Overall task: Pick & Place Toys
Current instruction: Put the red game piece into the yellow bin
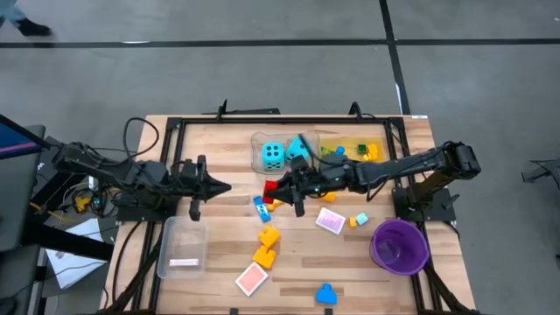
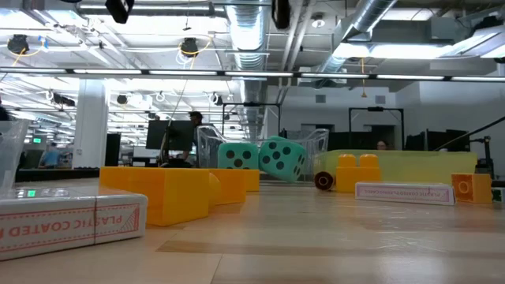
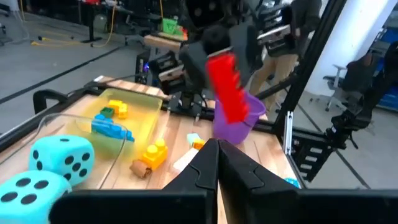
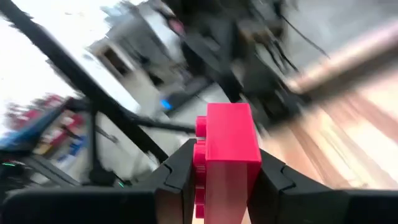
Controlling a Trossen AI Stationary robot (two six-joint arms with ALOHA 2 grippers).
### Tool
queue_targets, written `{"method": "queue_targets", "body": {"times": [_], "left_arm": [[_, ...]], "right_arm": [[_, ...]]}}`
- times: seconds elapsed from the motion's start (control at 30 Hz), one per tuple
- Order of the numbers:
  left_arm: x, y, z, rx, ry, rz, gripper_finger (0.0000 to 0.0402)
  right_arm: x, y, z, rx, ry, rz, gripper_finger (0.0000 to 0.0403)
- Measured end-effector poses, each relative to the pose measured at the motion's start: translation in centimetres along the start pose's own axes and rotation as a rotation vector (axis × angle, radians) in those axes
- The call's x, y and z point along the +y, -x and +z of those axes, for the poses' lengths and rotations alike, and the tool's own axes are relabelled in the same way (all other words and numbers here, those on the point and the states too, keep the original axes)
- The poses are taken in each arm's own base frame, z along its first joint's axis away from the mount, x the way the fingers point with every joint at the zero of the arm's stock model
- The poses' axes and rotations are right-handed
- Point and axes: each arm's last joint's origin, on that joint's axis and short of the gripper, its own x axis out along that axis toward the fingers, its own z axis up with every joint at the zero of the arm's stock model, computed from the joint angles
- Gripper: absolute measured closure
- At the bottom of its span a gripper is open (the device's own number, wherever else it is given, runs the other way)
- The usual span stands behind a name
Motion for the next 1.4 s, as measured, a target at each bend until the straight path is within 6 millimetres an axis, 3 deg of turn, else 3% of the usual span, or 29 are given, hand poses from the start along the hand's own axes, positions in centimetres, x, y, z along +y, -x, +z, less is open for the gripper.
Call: {"method": "queue_targets", "body": {"times": [0.27,0.5,0.77,0.97,1.4], "left_arm": [[-0.1,-0.4,-0.4,0.024,0.016,0.006,0.0401],[-0.2,-1.2,-0.9,0.059,0.014,0.017,0.0401],[-0.3,-1.5,-1.1,0.065,0.022,0.022,0.0401],[-0.3,-1.5,-0.9,0.041,0.019,0.045,0.0401],[-0.2,-1.5,-0.8,0.032,0.021,0.06,0.0401]], "right_arm": [[-1.6,3.0,-1.3,0.205,-0.1,-0.393,0.031],[-2.5,9.2,-1.8,0.342,-0.169,-0.837,0.031],[-2.5,17.4,-1.2,0.364,-0.271,-1.232,0.031],[-3.5,20.6,-1.3,0.365,-0.383,-1.298,0.031],[-10.0,23.2,-4.8,0.348,-0.503,-1.36,0.031]]}}
